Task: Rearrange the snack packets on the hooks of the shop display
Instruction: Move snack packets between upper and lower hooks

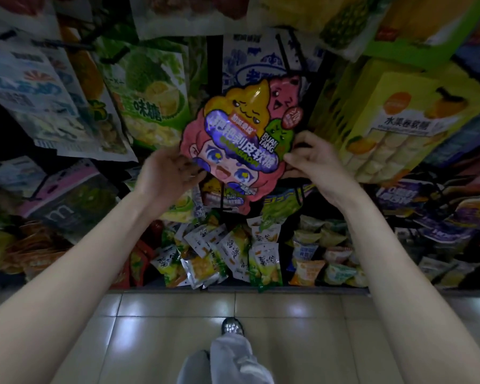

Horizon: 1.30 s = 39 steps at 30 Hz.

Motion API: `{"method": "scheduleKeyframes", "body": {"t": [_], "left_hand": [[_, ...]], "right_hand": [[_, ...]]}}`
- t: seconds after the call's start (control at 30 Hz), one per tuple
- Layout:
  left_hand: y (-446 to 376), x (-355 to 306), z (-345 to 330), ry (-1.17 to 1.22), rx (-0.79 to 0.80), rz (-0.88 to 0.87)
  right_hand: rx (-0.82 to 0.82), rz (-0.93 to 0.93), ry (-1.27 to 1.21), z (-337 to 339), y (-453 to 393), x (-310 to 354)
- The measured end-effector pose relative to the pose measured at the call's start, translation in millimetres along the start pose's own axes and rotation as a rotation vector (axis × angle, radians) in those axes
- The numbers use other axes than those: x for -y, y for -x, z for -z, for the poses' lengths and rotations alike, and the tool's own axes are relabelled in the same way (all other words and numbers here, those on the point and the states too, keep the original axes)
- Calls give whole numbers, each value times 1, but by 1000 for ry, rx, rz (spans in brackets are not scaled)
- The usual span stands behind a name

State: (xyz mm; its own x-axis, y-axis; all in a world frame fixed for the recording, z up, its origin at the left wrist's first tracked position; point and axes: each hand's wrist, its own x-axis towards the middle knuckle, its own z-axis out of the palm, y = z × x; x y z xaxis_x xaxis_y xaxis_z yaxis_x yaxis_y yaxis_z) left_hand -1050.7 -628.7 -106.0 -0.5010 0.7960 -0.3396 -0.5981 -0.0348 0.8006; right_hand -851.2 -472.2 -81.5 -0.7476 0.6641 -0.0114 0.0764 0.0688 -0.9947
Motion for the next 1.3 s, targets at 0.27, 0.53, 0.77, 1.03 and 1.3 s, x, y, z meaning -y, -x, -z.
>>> {"method": "scheduleKeyframes", "body": {"t": [0.27,0.53,0.77,1.03,1.3], "left_hand": [[3,-8,-13,-598,239,-148],[19,-9,-21,-888,549,84],[0,25,16,-1032,137,108],[-29,60,16,-1024,-172,102],[-34,78,2,-982,-90,101]], "right_hand": [[-65,59,-181,-6,-7,14],[151,54,69,12,27,42],[277,-111,570,-4,19,-62],[206,-237,667,-61,-3,-132],[341,-270,800,-66,-9,-165]]}}
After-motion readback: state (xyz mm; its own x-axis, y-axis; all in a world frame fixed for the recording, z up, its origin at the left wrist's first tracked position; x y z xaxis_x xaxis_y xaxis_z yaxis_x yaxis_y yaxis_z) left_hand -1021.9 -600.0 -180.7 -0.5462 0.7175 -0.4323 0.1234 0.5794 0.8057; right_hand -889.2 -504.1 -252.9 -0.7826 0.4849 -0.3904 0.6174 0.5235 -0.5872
